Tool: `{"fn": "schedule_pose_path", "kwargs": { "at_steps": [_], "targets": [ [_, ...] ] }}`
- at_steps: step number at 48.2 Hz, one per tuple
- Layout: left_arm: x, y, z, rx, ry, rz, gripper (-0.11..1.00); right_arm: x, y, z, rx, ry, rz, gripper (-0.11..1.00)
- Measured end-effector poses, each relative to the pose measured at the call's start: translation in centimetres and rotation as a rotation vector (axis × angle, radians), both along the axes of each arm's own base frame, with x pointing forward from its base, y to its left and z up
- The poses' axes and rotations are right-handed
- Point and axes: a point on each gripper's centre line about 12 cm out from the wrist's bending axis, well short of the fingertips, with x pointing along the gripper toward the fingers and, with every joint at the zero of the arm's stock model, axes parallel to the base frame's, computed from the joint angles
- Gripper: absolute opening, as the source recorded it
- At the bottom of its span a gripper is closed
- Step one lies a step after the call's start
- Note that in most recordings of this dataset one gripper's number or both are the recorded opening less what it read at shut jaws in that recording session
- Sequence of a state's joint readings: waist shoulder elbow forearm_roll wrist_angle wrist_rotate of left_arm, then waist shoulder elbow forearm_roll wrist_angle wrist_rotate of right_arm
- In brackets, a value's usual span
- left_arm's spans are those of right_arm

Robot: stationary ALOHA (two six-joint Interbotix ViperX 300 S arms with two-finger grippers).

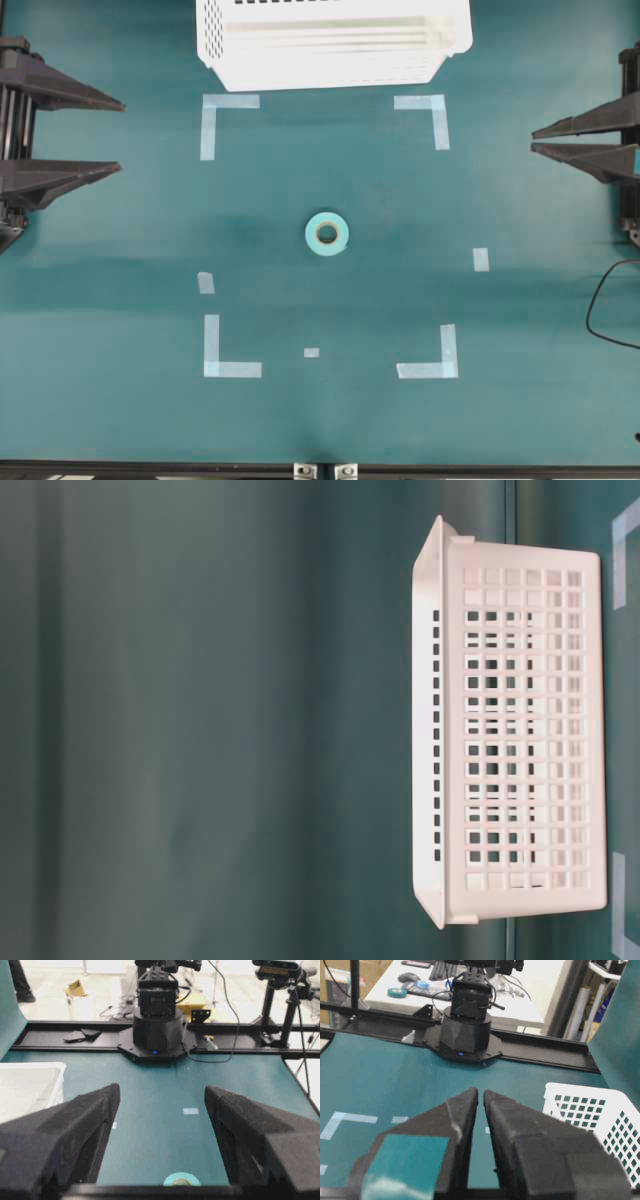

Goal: Put the tape in the middle into the white basket.

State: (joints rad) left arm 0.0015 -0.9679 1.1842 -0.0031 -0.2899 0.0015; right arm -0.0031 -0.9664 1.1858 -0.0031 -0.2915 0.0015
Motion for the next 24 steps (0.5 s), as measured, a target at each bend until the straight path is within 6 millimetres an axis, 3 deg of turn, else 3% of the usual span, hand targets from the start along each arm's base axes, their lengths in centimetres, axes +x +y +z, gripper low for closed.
{"fn": "schedule_pose_path", "kwargs": {
  "at_steps": [2, 7, 11, 24],
  "targets": [
    [0.0, 0.0, 0.0, -0.012, -0.002, 0.001, 0.22, 0.0, 0.0, -0.1, 0.000, 0.002, 0.000, 0.22],
    [0.0, 0.0, 0.0, -0.035, -0.003, 0.000, 0.02, -0.1, 0.0, -0.7, 0.000, 0.018, -0.002, 0.03],
    [0.0, 0.0, 0.0, -0.035, -0.003, -0.001, -0.07, 0.0, -0.1, -1.0, 0.002, 0.028, -0.005, 0.00],
    [-0.3, -0.1, -0.8, -0.030, 0.012, -0.002, -0.11, 0.8, -0.1, -1.8, 0.003, 0.064, -0.006, 0.00]
  ]
}}
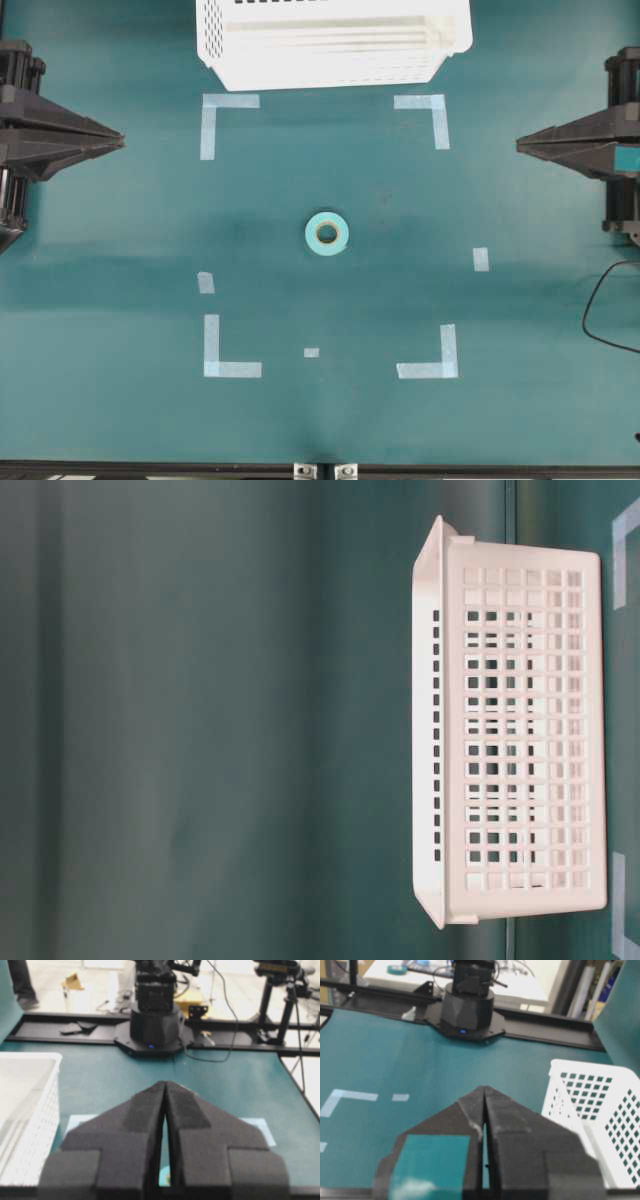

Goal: Put the tape in the middle into the white basket.

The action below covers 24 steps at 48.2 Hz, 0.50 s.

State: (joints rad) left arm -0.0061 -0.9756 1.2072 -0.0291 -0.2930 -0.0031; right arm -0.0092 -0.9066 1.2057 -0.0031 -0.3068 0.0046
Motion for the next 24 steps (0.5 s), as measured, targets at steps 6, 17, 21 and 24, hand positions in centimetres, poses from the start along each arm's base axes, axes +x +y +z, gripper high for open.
{"fn": "schedule_pose_path", "kwargs": {
  "at_steps": [6, 17, 21, 24],
  "targets": [
    [-0.1, 0.0, -0.4, -0.003, 0.009, 0.000, -0.11, 0.3, -0.2, -0.3, 0.015, 0.011, -0.009, 0.00],
    [-0.1, -0.1, -0.7, -0.004, 0.025, -0.005, -0.11, 0.9, -0.6, -0.8, 0.031, 0.019, -0.026, 0.47],
    [-0.3, -0.2, -0.9, -0.006, 0.028, -0.010, -0.11, 1.1, -0.6, -1.0, 0.031, 0.024, -0.028, 0.71],
    [-0.5, -0.2, -1.2, -0.004, 0.029, -0.009, -0.11, 1.2, -0.6, -1.1, 0.030, 0.029, -0.026, 0.87]
  ]
}}
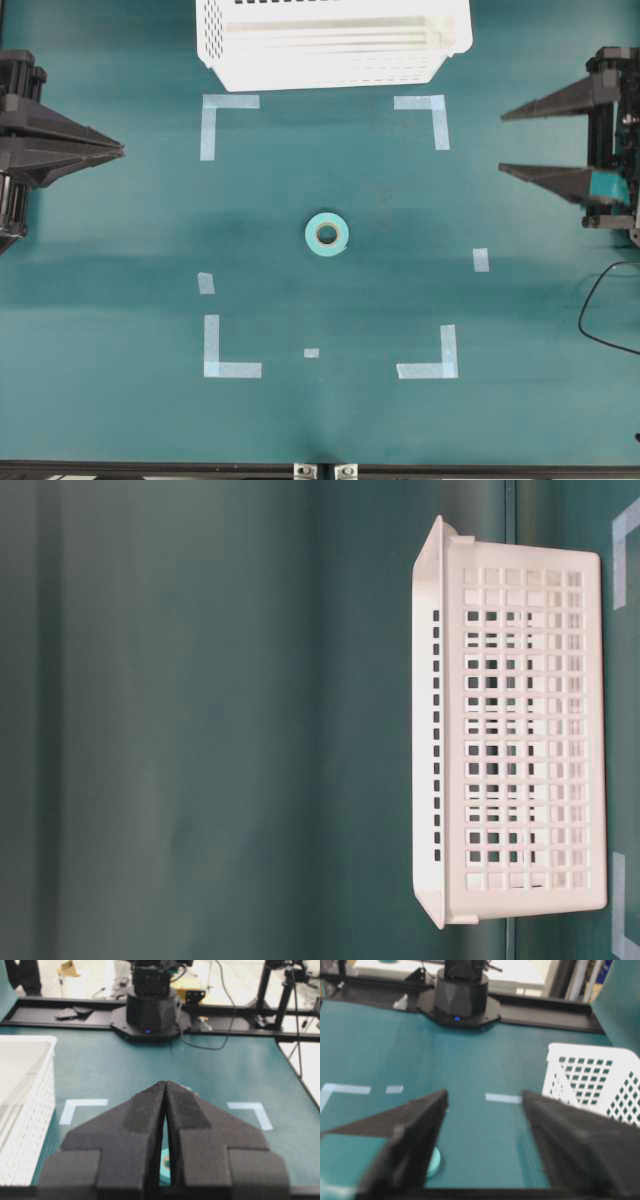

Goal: Put the tape in the middle into the white basket.

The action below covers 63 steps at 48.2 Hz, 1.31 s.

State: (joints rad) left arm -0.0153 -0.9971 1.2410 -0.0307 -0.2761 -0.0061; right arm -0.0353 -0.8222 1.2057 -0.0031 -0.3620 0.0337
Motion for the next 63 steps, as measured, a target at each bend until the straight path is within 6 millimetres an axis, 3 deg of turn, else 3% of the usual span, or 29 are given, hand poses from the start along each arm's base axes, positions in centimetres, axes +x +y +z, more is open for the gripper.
{"fn": "schedule_pose_path", "kwargs": {
  "at_steps": [5, 20, 31, 52, 63],
  "targets": [
    [-0.6, 0.0, -0.4, 0.011, -0.008, -0.002, -0.11, 0.2, 0.0, -0.2, 0.003, 0.004, -0.002, 1.00],
    [-3.5, 0.0, -3.4, 0.011, 0.027, -0.006, -0.11, 0.8, -0.1, -0.4, 0.014, 0.001, -0.002, 1.00],
    [-4.9, 0.0, -5.3, 0.003, 0.095, -0.010, -0.11, 2.6, -0.1, -0.9, 0.042, 0.049, -0.003, 1.00],
    [-5.9, -0.1, -9.1, 0.002, 0.207, -0.012, -0.11, 7.3, -0.3, -2.7, 0.067, 0.153, -0.007, 1.00],
    [-6.0, -0.1, -10.1, 0.004, 0.231, -0.012, -0.11, 8.8, 0.2, -4.1, 0.082, 0.203, 0.007, 1.00]
  ]
}}
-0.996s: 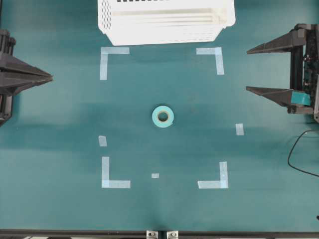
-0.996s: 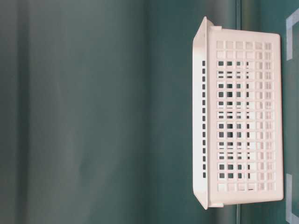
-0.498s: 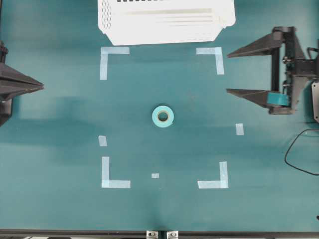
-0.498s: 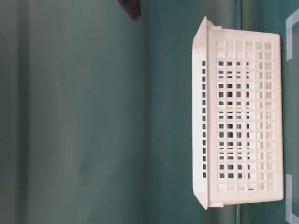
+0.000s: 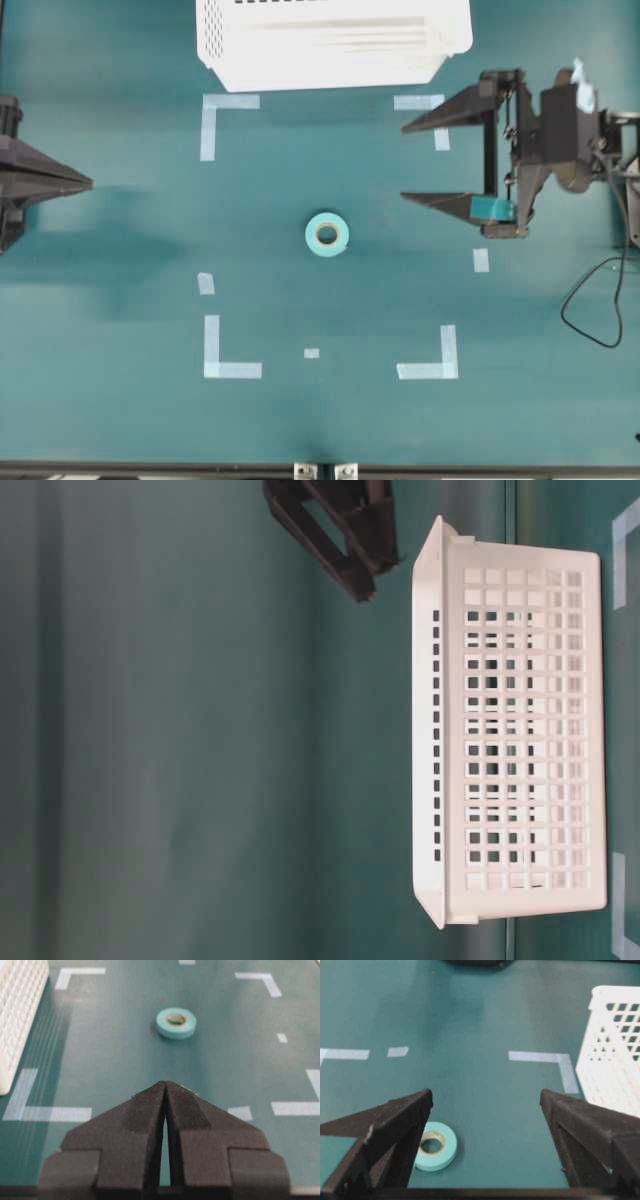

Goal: Put the tape in the middle into the white basket.
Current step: 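Move the open right gripper left toward the teal tape roll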

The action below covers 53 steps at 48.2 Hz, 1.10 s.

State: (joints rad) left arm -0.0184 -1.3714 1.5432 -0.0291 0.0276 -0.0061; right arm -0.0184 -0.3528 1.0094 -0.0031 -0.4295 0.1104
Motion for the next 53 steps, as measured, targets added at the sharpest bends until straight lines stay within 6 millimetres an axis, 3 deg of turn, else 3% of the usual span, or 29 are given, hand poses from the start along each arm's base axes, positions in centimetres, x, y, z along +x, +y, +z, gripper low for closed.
{"fn": "schedule_pose_path", "kwargs": {
  "at_steps": [53],
  "targets": [
    [-0.2, 0.0, -1.3, -0.003, 0.003, 0.002, -0.11, 4.5, 1.8, -4.2, 0.031, 0.154, 0.043, 1.00]
  ]
}}
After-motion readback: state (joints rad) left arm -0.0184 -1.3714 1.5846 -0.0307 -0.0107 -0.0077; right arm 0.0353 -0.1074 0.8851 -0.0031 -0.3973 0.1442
